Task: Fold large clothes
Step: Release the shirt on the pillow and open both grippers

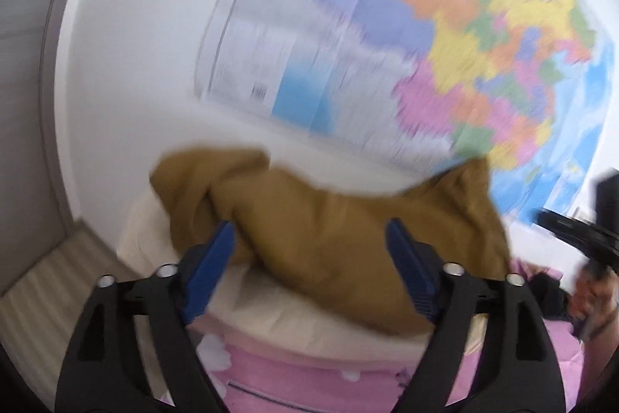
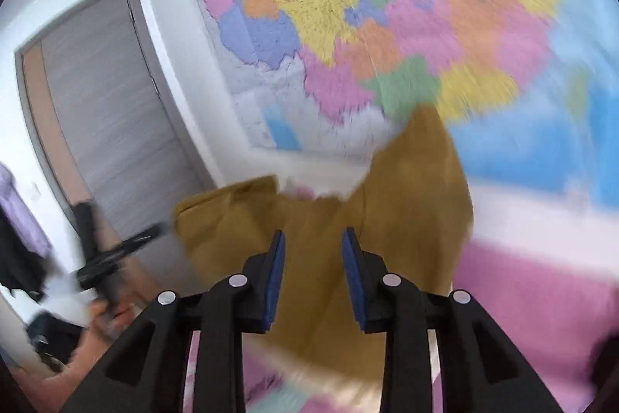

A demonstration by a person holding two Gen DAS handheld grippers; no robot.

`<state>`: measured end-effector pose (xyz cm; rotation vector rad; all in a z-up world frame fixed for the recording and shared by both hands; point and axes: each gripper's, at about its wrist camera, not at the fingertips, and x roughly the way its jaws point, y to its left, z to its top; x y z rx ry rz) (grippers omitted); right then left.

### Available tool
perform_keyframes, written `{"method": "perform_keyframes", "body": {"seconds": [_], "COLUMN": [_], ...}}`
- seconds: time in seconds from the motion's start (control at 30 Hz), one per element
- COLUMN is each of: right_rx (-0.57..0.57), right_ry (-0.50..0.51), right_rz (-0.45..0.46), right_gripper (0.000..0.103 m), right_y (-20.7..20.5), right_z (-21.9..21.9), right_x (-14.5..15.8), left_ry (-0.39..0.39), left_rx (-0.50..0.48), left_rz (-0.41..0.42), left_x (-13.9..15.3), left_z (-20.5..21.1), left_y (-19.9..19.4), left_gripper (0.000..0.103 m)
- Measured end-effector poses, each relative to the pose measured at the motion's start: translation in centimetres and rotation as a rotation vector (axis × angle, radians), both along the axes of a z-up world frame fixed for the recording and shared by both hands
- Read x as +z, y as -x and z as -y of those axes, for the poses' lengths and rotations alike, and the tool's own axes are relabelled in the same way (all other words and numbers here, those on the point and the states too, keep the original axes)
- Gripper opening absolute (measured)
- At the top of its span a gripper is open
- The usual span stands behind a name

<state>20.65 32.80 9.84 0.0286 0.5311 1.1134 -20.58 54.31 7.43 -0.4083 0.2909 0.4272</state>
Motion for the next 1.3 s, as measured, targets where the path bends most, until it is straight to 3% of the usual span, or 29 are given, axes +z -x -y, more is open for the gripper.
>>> {"method": "perform_keyframes", "body": {"seconds": [0.07, 0.17, 0.27, 0.33, 0.4, 0.5, 0.53, 0.73, 0.87, 1.0, 1.3], "right_rx": [-0.035, -0.111, -0.173, -0.175, -0.145, -0.147, -0.141, 0.02, 0.103, 0.068, 0.038], "right_ry": [0.039, 0.136, 0.306, 0.325, 0.327, 0.271, 0.243, 0.149, 0.24, 0.281, 0.206], "right_rz": [0.043, 0.0, -0.197, -0.312, -0.371, -0.334, -0.301, -0.059, -0.016, 0.044, 0.133], "right_gripper": [0.03, 0.03, 0.027, 0.024, 0.021, 0.022, 0.029, 0.043, 0.048, 0.048, 0.063], "right_y": [-0.4, -3.2, -7.8, -9.3, -9.7, -8.6, -7.7, 0.3, 3.1, 4.4, 8.1], "right_z": [-4.8, -8.9, -10.3, -8.6, -6.9, -4.9, -4.5, -5.7, -9.8, -11.0, -6.1], "right_x": [0.1, 0.0, -5.3, -8.9, -11.4, -10.4, -9.4, -5.0, -7.8, -9.9, -7.5], "left_ry": [-0.046, -0.038, 0.022, 0.087, 0.138, 0.106, 0.103, 0.031, -0.001, -0.061, -0.107], "left_rx": [-0.009, 0.073, 0.163, 0.171, 0.156, 0.177, 0.179, 0.138, 0.117, 0.164, 0.175], "left_rz": [-0.033, -0.152, -0.263, -0.278, -0.258, -0.272, -0.258, -0.226, -0.305, -0.373, -0.299], "left_x": [1.1, 0.2, -2.4, -4.1, -5.2, -4.9, -4.5, -2.8, -3.8, -4.2, -1.6], "left_z": [-0.4, -3.5, -7.8, -9.6, -10.5, -9.9, -9.6, -6.5, -5.9, -4.2, 2.2], "left_y": [-1.5, -5.0, -7.3, -7.2, -6.7, -6.6, -6.2, -6.0, -7.8, -8.4, -5.8], "left_gripper": [0.087, 0.084, 0.079, 0.08, 0.08, 0.079, 0.079, 0.085, 0.088, 0.088, 0.097]}}
